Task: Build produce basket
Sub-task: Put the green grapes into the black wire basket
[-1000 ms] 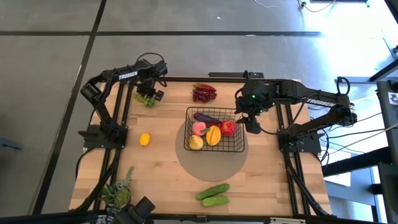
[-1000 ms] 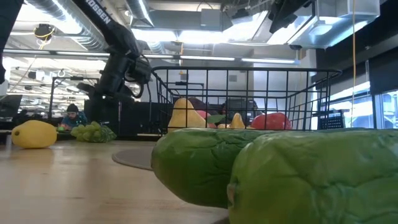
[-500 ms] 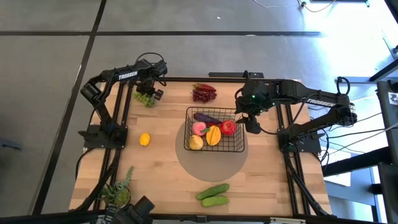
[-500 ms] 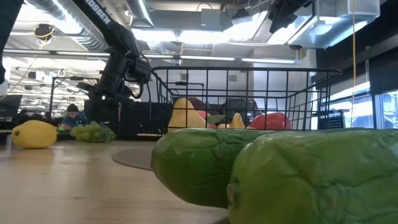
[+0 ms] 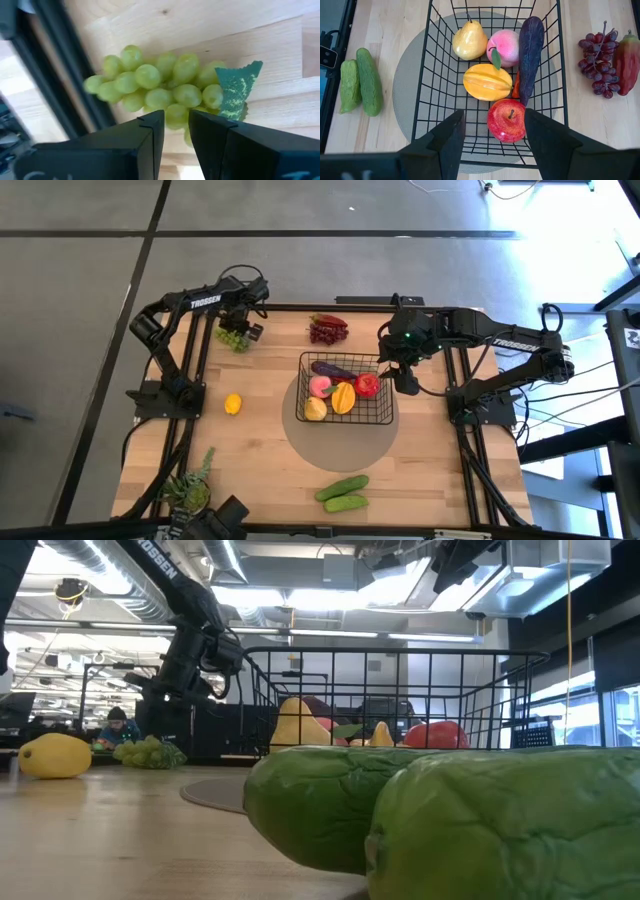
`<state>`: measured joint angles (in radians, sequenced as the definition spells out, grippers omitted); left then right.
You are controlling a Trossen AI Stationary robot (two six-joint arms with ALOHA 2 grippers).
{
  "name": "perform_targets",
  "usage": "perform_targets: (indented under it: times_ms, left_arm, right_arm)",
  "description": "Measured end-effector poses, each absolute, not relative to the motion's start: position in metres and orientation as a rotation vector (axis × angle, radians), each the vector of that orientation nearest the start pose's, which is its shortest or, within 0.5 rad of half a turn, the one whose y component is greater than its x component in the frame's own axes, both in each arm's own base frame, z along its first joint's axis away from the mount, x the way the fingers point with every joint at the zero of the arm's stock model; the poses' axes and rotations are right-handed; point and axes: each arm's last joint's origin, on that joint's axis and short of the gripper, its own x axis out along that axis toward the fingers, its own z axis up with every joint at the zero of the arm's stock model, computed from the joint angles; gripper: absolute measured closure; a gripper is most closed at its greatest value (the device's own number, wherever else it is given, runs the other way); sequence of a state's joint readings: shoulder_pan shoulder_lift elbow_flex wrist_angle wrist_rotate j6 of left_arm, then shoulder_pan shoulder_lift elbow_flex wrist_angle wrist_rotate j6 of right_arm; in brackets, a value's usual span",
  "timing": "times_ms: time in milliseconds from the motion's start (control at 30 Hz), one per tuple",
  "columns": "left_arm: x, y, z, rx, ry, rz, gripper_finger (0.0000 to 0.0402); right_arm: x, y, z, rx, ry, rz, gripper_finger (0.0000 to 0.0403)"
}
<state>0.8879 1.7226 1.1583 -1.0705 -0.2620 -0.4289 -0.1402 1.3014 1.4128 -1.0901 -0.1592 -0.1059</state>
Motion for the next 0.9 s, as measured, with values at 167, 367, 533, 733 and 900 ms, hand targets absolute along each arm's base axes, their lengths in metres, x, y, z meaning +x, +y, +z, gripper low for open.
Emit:
perform_targets:
  times_ms: [167,367,533,733,900]
  left_arm:
    - [0.174,0.225,0.173,-0.860,1.460,1.204,0.0321]
    - [0.177,0.225,0.172,-0.825,1.457,1.185,0.0322]
    - [0.177,0.225,0.172,-0.821,1.457,1.190,0.0343]
    - [0.177,0.225,0.172,-0.813,1.465,1.180,0.0395]
    - [0.182,0.220,0.173,-0.779,1.484,1.150,0.0397]
  right_arm:
    - [0.239,-0.029,0.365,0.048,0.964,0.068,0.0204]
    - [0.239,-0.029,0.365,0.046,0.964,0.070,0.0204]
    - [0.239,-0.029,0.365,0.048,0.964,0.069,0.0204]
    - [0.239,-0.029,0.365,0.048,0.963,0.069,0.0204]
    - [0.239,-0.029,0.365,0.048,0.964,0.069,0.0204]
